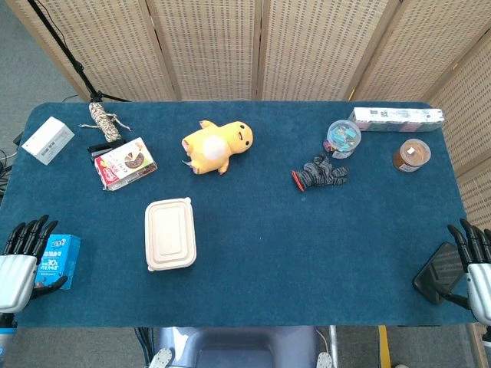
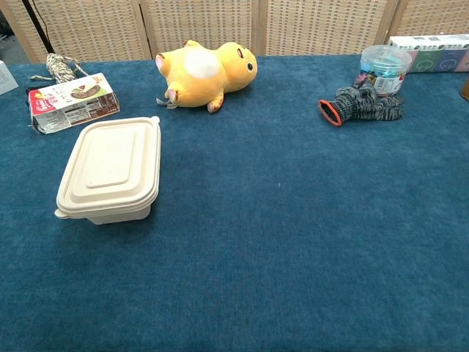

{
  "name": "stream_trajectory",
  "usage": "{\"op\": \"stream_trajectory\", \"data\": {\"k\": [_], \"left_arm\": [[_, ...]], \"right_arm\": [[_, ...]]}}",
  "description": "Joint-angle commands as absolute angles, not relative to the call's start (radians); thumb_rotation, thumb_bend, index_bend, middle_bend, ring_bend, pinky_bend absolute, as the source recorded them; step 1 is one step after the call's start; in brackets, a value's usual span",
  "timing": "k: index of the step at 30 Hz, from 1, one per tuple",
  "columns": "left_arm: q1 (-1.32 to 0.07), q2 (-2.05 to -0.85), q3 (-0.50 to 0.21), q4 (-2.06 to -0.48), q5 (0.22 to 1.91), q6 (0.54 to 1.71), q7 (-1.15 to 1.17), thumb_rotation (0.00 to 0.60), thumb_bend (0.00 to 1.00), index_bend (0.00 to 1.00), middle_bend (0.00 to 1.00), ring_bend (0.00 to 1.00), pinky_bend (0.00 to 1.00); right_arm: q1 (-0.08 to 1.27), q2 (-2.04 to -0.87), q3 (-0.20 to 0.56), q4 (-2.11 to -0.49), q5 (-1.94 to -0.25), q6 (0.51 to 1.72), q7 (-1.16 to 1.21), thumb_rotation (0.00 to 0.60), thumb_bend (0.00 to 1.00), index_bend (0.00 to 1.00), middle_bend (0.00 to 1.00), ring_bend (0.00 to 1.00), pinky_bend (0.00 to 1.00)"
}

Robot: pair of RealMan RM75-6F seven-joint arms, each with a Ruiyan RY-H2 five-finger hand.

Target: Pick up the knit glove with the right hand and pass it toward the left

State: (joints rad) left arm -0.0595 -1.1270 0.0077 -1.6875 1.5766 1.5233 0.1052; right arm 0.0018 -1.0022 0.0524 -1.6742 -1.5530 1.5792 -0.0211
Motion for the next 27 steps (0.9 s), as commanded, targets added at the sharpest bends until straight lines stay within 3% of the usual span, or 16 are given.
{"op": "stream_trajectory", "data": {"k": [1,12,19,27], "left_arm": [[-0.06,-1.126,0.008,-1.688,1.577,1.522,0.103,0.6,0.06,0.0,0.0,0.0,0.0],[-0.056,-1.131,0.007,-1.69,1.578,1.527,0.114,0.6,0.06,0.0,0.0,0.0,0.0],[-0.058,-1.139,0.01,-1.695,1.58,1.519,0.143,0.6,0.06,0.0,0.0,0.0,0.0],[-0.063,-1.149,-0.001,-1.699,1.557,1.507,0.159,0.6,0.06,0.0,0.0,0.0,0.0]], "right_arm": [[0.002,-1.002,0.052,-1.674,-1.553,1.578,-0.019,0.6,0.0,0.0,0.0,0.0,0.0],[0.06,-1.028,0.052,-1.592,-1.56,1.483,0.102,0.6,0.0,0.0,0.0,0.0,0.0],[0.216,-1.082,0.095,-1.497,-1.525,1.265,0.135,0.6,0.0,0.0,0.0,0.0,0.0],[0.421,-1.219,0.15,-1.326,-1.492,1.035,0.19,0.6,0.0,0.0,0.0,0.0,0.0]]}}
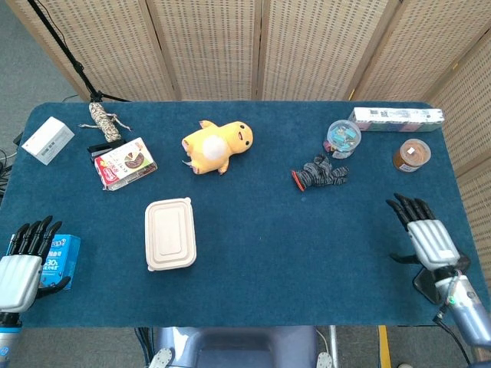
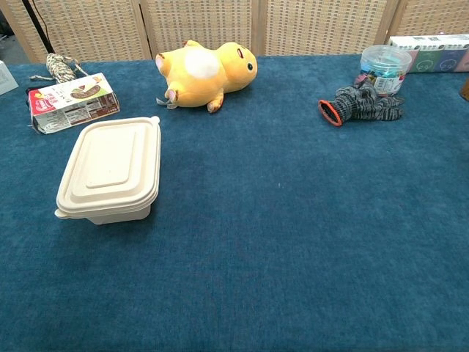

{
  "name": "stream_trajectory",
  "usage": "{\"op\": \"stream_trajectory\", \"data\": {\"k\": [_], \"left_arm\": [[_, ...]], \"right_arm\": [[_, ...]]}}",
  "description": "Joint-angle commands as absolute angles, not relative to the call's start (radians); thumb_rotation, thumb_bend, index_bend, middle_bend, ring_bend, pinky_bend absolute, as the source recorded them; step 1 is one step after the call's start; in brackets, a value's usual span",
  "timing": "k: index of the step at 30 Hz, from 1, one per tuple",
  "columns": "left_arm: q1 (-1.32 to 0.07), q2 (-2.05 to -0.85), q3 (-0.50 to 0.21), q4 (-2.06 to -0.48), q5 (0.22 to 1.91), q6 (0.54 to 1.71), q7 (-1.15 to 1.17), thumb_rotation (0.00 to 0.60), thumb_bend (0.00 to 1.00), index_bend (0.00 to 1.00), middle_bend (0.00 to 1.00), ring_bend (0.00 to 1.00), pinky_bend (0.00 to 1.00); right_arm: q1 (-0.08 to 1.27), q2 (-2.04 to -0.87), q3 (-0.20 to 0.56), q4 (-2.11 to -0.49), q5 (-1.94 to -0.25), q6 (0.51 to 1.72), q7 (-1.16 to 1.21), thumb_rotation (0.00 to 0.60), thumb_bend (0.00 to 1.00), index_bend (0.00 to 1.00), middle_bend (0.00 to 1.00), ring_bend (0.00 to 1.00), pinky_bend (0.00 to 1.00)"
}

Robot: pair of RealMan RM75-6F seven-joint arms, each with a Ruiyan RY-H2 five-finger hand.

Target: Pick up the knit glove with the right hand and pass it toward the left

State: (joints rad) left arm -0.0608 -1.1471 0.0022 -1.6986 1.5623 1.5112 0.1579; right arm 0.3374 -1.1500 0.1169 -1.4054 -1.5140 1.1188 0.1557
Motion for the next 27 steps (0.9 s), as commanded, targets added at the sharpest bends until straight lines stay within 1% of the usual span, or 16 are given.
{"op": "stream_trajectory", "data": {"k": [1,6,8,15,20,25,27], "left_arm": [[-0.064,-1.149,-0.003,-1.698,1.551,1.504,0.16,0.6,0.06,0.0,0.0,0.0,0.0],[-0.08,-1.151,-0.019,-1.698,1.512,1.47,0.168,0.6,0.06,0.0,0.0,0.0,0.0],[-0.085,-1.152,-0.026,-1.698,1.496,1.462,0.172,0.6,0.06,0.0,0.0,0.0,0.0],[-0.097,-1.155,-0.043,-1.697,1.449,1.436,0.181,0.6,0.06,0.0,0.0,0.0,0.0],[-0.103,-1.154,-0.053,-1.697,1.425,1.426,0.182,0.6,0.06,0.0,0.0,0.0,0.0],[-0.103,-1.152,-0.058,-1.697,1.413,1.428,0.173,0.6,0.06,0.0,0.0,0.0,0.0],[-0.103,-1.152,-0.06,-1.697,1.407,1.427,0.171,0.6,0.06,0.0,0.0,0.0,0.0]], "right_arm": [[0.441,-1.237,0.157,-1.305,-1.486,1.016,0.194,0.6,0.0,0.0,0.0,0.0,0.0],[0.544,-1.367,0.208,-1.156,-1.421,0.938,0.136,0.6,0.0,0.0,0.0,0.0,0.0],[0.577,-1.407,0.216,-1.11,-1.407,0.908,0.125,0.6,0.0,0.0,0.0,0.0,0.0],[0.696,-1.569,0.224,-0.875,-1.382,0.805,0.14,0.6,0.0,0.0,0.0,0.0,0.0],[0.762,-1.659,0.223,-0.702,-1.368,0.734,0.174,0.6,0.0,0.01,0.0,0.0,0.0],[0.804,-1.724,0.214,-0.57,-1.378,0.719,0.22,0.6,0.0,0.05,0.0,0.0,0.0],[0.815,-1.743,0.213,-0.541,-1.381,0.719,0.245,0.6,0.0,0.07,0.0,0.0,0.0]]}}
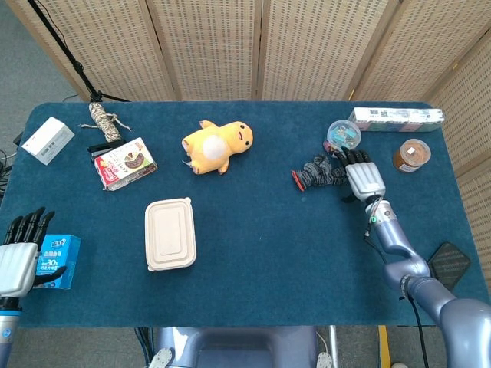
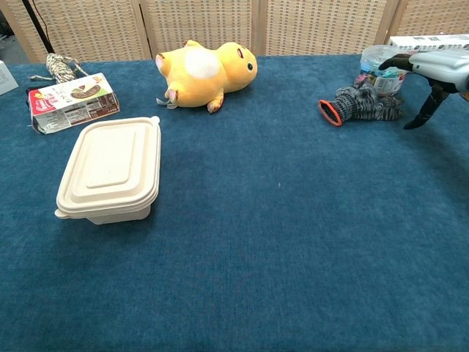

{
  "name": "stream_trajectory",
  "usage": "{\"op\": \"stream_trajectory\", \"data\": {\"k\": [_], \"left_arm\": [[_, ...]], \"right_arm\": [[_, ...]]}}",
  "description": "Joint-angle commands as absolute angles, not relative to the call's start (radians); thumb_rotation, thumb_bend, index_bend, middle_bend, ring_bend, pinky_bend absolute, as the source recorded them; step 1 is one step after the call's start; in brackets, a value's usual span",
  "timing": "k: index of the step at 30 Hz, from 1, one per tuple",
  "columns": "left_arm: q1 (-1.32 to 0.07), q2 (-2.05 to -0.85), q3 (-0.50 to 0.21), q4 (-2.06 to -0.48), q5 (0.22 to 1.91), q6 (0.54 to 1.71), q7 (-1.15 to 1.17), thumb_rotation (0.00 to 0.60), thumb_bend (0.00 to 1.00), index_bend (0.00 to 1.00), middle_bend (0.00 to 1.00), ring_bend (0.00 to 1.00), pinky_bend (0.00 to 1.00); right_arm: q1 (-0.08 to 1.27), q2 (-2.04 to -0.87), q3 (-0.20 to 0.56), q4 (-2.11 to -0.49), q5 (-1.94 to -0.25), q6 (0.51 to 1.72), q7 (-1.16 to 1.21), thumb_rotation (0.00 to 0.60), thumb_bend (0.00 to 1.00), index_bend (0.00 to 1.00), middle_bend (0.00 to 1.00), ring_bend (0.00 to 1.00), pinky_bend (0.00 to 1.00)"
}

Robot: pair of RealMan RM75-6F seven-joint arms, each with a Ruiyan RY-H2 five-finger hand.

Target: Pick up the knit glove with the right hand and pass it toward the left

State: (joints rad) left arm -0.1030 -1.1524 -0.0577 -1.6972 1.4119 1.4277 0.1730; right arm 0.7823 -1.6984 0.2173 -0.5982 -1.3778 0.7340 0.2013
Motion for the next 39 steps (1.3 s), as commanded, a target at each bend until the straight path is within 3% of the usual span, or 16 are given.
{"op": "stream_trajectory", "data": {"k": [1,7,17,22,27,34,39], "left_arm": [[-0.104,-1.151,-0.061,-1.697,1.404,1.426,0.169,0.6,0.06,0.0,0.0,0.0,0.0],[-0.105,-1.15,-0.064,-1.697,1.394,1.425,0.165,0.6,0.06,0.0,0.0,0.0,0.0],[-0.101,-1.146,-0.065,-1.701,1.391,1.435,0.153,0.6,0.06,0.0,0.0,0.0,0.0],[-0.099,-1.143,-0.066,-1.701,1.387,1.437,0.145,0.6,0.06,0.0,0.0,0.0,0.0],[-0.098,-1.141,-0.061,-1.704,1.395,1.439,0.142,0.6,0.06,0.0,0.0,0.0,0.0],[-0.113,-1.128,-0.05,-1.714,1.418,1.411,0.124,0.6,0.06,0.0,0.0,0.0,0.0],[-0.156,-1.091,-0.044,-1.711,1.465,1.353,0.066,0.6,0.06,0.0,0.0,0.0,0.0]], "right_arm": [[0.82,-1.752,0.211,-0.528,-1.383,0.721,0.256,0.6,0.0,0.07,0.01,0.0,0.0],[0.86,-1.808,0.216,-0.461,-1.381,0.718,0.305,0.6,0.0,0.12,0.07,0.0,0.06],[0.895,-1.877,0.217,-0.362,-1.363,0.673,0.346,0.6,0.0,0.23,0.18,0.11,0.22],[0.895,-1.897,0.213,-0.325,-1.364,0.682,0.375,0.6,0.01,0.35,0.32,0.24,0.34],[0.893,-1.91,0.209,-0.304,-1.374,0.734,0.43,0.6,0.09,0.5,0.47,0.4,0.47],[0.882,-1.886,0.204,-0.35,-1.384,0.781,0.491,0.6,0.19,0.54,0.52,0.44,0.5],[0.871,-1.806,0.227,-0.505,-1.362,0.793,0.509,0.6,0.21,0.56,0.53,0.45,0.51]]}}
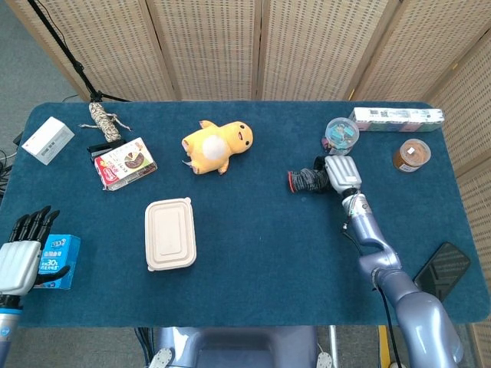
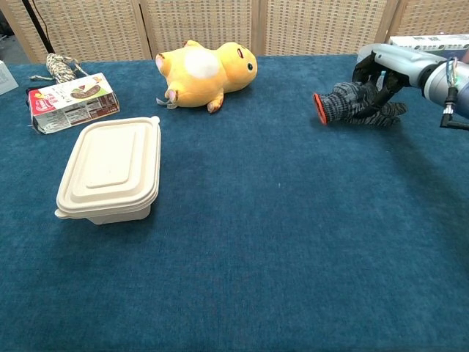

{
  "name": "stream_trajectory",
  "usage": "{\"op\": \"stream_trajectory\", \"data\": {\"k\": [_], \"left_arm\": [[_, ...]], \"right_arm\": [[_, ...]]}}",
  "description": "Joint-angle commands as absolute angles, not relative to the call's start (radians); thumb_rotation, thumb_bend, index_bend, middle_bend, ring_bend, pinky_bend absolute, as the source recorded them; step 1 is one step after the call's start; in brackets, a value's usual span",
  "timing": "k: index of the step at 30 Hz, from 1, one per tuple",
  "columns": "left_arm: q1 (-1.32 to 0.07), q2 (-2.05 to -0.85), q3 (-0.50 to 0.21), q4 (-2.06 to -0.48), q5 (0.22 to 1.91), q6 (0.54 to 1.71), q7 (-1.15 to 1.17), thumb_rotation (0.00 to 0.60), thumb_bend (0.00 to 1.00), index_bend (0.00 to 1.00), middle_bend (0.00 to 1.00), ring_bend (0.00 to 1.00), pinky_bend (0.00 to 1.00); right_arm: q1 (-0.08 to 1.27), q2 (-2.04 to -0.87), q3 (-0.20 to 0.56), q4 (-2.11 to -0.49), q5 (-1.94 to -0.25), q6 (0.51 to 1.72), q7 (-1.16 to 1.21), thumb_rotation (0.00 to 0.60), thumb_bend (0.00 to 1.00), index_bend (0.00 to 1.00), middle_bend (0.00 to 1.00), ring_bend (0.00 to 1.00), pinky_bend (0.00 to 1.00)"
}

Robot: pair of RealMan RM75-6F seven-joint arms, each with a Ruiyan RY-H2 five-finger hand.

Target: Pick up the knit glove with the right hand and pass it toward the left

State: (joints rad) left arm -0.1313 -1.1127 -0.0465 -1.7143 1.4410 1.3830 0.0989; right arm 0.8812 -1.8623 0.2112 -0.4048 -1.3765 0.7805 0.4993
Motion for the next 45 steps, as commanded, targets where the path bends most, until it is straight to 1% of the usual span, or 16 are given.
{"op": "stream_trajectory", "data": {"k": [1,7,8,11,14,17,20,25,30,38,45], "left_arm": [[-0.168,-1.082,-0.044,-1.708,1.475,1.339,0.05,0.6,0.06,0.0,0.0,0.0,0.0],[-0.247,-1.033,-0.041,-1.673,1.55,1.249,-0.068,0.6,0.06,0.0,0.0,0.0,0.0],[-0.268,-1.027,-0.041,-1.661,1.568,1.228,-0.097,0.6,0.06,0.0,0.0,0.0,0.0],[-0.315,-1.014,-0.032,-1.635,1.618,1.183,-0.151,0.6,0.05,0.0,0.0,0.0,0.0],[-0.384,-1.006,-0.014,-1.604,1.7,1.128,-0.238,0.6,0.05,0.0,0.0,0.0,0.0],[-0.438,-1.016,-0.004,-1.567,1.771,1.116,-0.304,0.6,0.03,0.0,0.0,0.0,0.0],[-0.489,-1.031,0.004,-1.547,1.829,1.117,-0.375,0.6,0.03,0.0,0.0,0.0,0.0],[-0.562,-1.061,0.005,-1.536,1.896,1.132,-0.429,0.6,0.02,0.0,0.0,0.0,0.0],[-0.625,-1.084,0.005,-1.553,1.909,1.094,-0.43,0.6,0.0,0.0,0.0,0.0,0.0],[-0.701,-1.125,-0.017,-1.606,1.857,1.015,-0.372,0.6,0.0,0.0,0.0,0.0,0.0],[-0.741,-1.152,-0.041,-1.649,1.795,0.964,-0.28,0.6,0.0,0.0,0.0,0.0,0.0]], "right_arm": [[0.865,-1.783,0.231,-0.556,-1.357,0.797,0.5,0.6,0.22,0.56,0.53,0.45,0.51],[0.83,-1.653,0.275,-0.861,-1.287,0.792,0.424,0.6,0.23,0.56,0.53,0.45,0.51],[0.823,-1.623,0.284,-0.931,-1.269,0.792,0.394,0.6,0.23,0.56,0.53,0.45,0.51],[0.81,-1.566,0.299,-1.072,-1.226,0.794,0.317,0.6,0.24,0.56,0.54,0.45,0.51],[0.804,-1.511,0.316,-1.235,-1.174,0.804,0.223,0.6,0.24,0.57,0.54,0.45,0.51],[0.808,-1.478,0.331,-1.36,-1.112,0.807,0.139,0.6,0.25,0.57,0.54,0.45,0.51],[0.823,-1.464,0.34,-1.447,-1.058,0.825,0.048,0.6,0.25,0.57,0.54,0.45,0.51],[0.859,-1.474,0.357,-1.534,-0.949,0.851,-0.073,0.6,0.25,0.57,0.54,0.45,0.51],[0.901,-1.484,0.37,-1.591,-0.833,0.868,-0.165,0.6,0.26,0.57,0.54,0.45,0.51],[0.948,-1.482,0.39,-1.667,-0.655,0.885,-0.223,0.6,0.27,0.57,0.54,0.45,0.51],[0.962,-1.473,0.394,-1.693,-0.59,0.888,-0.216,0.6,0.28,0.57,0.54,0.45,0.51]]}}
